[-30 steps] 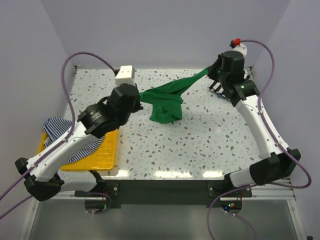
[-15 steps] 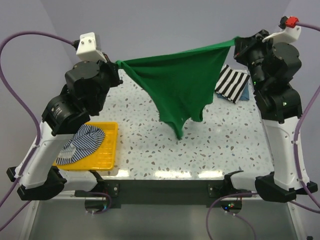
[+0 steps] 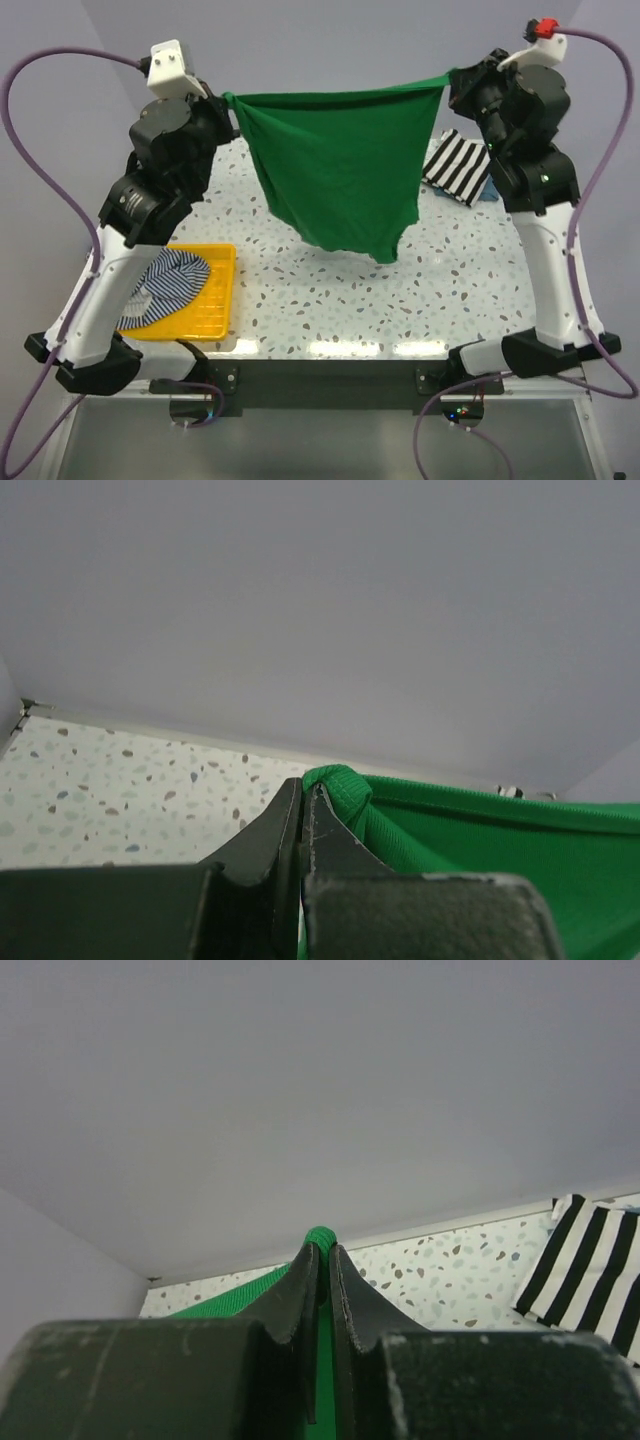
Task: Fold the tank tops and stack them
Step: Flatten the tank top out
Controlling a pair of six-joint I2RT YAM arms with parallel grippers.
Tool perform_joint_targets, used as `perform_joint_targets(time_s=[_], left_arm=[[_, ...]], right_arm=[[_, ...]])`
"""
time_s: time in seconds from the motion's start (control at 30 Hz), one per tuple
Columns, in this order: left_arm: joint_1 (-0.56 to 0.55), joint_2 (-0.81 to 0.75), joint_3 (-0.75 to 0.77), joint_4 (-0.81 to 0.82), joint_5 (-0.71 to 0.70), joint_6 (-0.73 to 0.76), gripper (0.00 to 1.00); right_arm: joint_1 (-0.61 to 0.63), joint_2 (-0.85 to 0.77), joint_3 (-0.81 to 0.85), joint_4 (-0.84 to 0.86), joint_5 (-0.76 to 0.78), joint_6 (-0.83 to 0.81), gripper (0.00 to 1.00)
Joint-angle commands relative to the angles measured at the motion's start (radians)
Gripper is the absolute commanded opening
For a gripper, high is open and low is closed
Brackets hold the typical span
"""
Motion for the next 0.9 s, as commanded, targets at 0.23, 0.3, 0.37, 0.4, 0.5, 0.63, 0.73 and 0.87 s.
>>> perform_joint_targets(time_s=[0.23,0.3,0.37,0.4,0.5,0.63,0.73,0.87], left_arm=[[0.341,0.435,0.225,0.461,0.499,0.032,0.0],[0.37,0.577,0.368,0.425,0.565,0.027,0.0],[0.39,0.661,0.597,0.397,0.603,0.021,0.0],[0.416,0.697,0.643,0.408,0.644,0.006,0.0],[0.482,0.628,0.58,0.53,0.712,-0.046,0.0],[0.527,0.555,0.431,0.543,0.78,-0.082,0.0],[0.527,0.463,0.226,0.576,0.833,-0.091,0.0],[0.523,0.289,-0.184,0.707,0.913,-0.172,0.0]], right_arm=[[-0.03,0.401,0.317,0.169,-0.076,0.017,0.0],[-0.031,0.493,0.417,0.166,-0.094,0.02,0.0],[-0.031,0.573,0.561,0.166,-0.111,0.02,0.0],[-0.037,0.587,0.602,0.163,-0.117,0.022,0.0],[-0.056,0.581,0.652,0.174,-0.125,0.028,0.0],[-0.088,0.443,0.371,0.254,-0.125,0.043,0.0],[-0.097,0.331,0.138,0.259,-0.13,0.057,0.0],[-0.1,0.164,-0.249,0.265,-0.126,0.094,0.0]])
